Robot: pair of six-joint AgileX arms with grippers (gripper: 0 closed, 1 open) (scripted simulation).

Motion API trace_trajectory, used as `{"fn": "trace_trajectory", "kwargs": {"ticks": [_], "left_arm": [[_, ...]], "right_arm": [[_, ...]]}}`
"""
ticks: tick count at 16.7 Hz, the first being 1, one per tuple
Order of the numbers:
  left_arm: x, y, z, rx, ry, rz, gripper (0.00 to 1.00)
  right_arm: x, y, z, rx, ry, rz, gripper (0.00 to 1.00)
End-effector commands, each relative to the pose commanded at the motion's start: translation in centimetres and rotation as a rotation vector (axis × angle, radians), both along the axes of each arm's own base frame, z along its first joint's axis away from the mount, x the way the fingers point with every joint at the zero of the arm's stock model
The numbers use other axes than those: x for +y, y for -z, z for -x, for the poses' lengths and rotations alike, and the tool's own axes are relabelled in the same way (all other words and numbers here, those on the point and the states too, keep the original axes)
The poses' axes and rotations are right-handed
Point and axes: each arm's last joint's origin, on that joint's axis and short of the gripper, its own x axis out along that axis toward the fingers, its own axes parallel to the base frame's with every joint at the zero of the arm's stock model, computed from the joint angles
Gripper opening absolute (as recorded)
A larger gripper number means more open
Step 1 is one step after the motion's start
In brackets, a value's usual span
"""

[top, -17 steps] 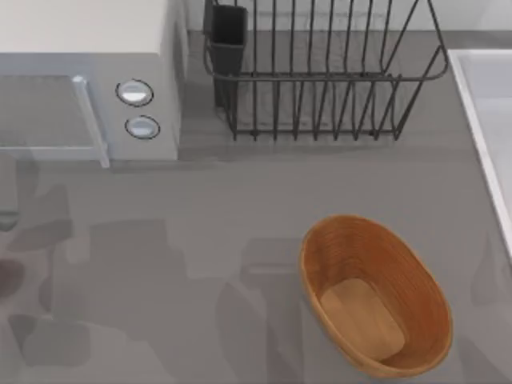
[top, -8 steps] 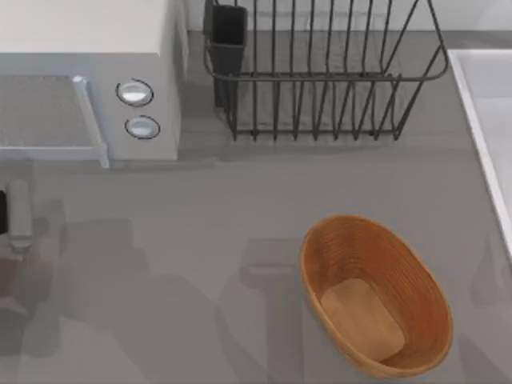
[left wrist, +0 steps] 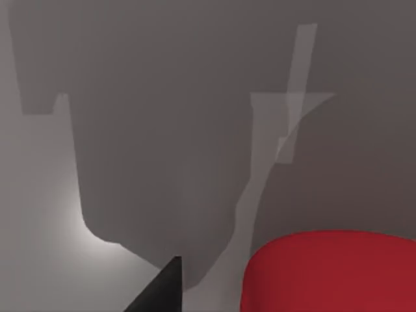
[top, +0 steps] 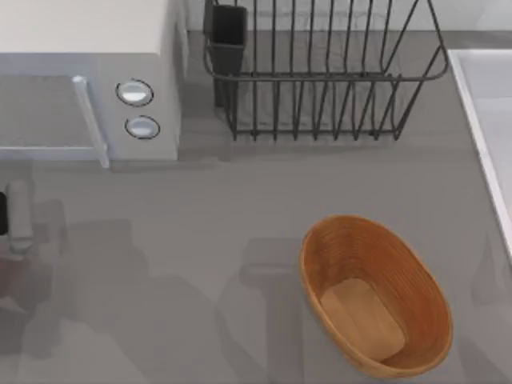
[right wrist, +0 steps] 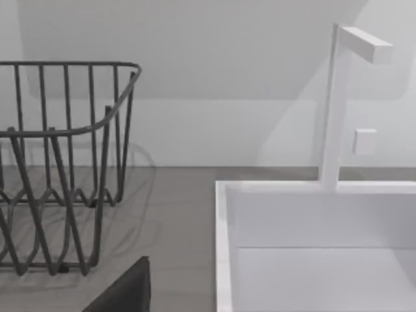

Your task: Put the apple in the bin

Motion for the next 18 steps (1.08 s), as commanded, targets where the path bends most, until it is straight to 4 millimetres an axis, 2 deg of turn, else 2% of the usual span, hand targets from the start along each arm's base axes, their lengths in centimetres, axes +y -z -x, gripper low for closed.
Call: {"fn": "trace_trajectory", "kwargs": {"ticks": [6,14,18], "left_arm": [[0.0,0.0,0.0,0.0,0.0,0.0,0.02],[0.0,0.0,0.0,0.0,0.0,0.0,0.0],[0.1,-1.7,-0.3,-0.005,-0.011,0.0,0.0]], "right_arm": [[0.0,0.0,0.0,0.0,0.0,0.0,1.0],[0.0,0.0,0.0,0.0,0.0,0.0,1.0],[0.0,0.0,0.0,0.0,0.0,0.0,1.0]]}}
